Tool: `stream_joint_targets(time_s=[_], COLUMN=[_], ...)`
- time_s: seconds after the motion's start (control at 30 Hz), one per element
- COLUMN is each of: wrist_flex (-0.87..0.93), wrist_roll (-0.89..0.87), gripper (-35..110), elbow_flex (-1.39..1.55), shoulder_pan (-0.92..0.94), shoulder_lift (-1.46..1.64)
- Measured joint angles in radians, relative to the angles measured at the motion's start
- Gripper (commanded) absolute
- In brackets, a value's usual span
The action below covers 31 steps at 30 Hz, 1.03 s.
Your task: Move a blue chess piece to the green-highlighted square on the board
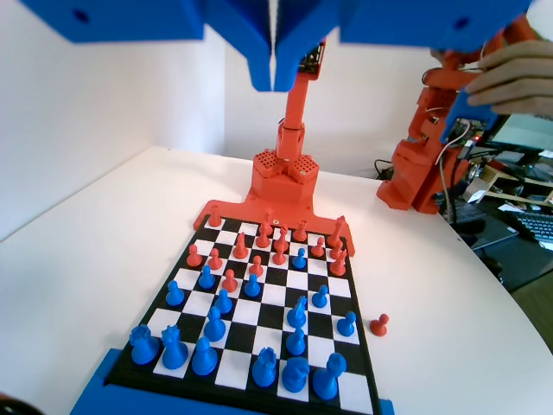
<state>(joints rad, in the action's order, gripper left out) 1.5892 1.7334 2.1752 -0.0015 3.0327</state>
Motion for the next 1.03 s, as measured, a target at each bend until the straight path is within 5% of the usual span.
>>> stream_joint_targets(time_s=[1.03], wrist_flex=[0.0], wrist_roll=[-0.002], gripper=[4], elbow_flex=[0.0], shoulder_pan=[0.035], shoulder_lift=[0.002])
